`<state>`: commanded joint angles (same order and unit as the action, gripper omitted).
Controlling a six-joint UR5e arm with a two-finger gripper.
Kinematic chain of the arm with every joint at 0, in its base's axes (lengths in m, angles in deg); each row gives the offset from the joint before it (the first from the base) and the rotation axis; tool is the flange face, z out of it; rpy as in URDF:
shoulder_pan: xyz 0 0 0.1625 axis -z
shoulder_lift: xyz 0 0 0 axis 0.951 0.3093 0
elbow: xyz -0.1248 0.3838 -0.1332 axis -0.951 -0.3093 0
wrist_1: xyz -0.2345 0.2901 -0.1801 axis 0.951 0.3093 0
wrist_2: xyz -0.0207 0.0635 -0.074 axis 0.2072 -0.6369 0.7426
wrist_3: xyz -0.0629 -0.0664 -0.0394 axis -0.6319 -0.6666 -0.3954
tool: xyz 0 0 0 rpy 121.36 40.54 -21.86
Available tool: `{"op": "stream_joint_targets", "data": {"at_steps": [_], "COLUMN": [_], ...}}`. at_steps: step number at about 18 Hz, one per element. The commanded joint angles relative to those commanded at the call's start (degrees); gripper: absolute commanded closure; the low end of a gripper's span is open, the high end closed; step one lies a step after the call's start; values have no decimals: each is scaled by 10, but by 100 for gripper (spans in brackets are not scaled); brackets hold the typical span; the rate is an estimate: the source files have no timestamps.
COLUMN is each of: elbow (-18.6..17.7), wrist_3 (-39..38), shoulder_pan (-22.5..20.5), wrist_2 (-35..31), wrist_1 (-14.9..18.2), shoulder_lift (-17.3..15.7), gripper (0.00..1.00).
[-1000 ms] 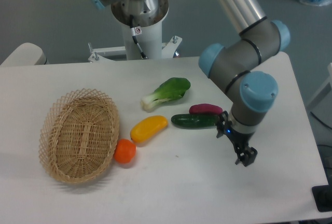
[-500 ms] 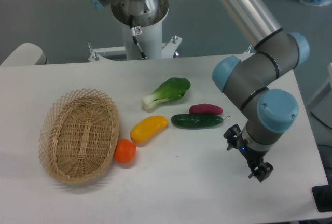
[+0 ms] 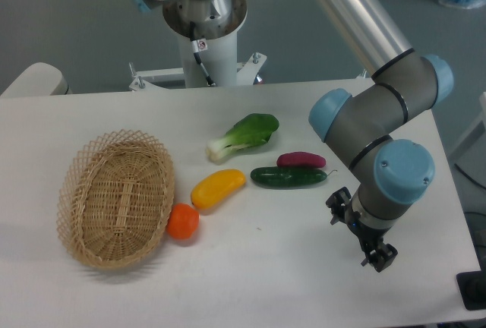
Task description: Place the cucumber on the table
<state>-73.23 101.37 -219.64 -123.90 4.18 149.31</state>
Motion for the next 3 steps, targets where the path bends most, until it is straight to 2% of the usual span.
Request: {"op": "stream_joint_targets", "data": {"at_steps": [3], "elbow": [-1], "wrist_3": [0], "shoulder_pan": [0], "wrist_2": [0], "wrist_1": [-1], "shoulder_lift": [0], "gripper": [0]}}
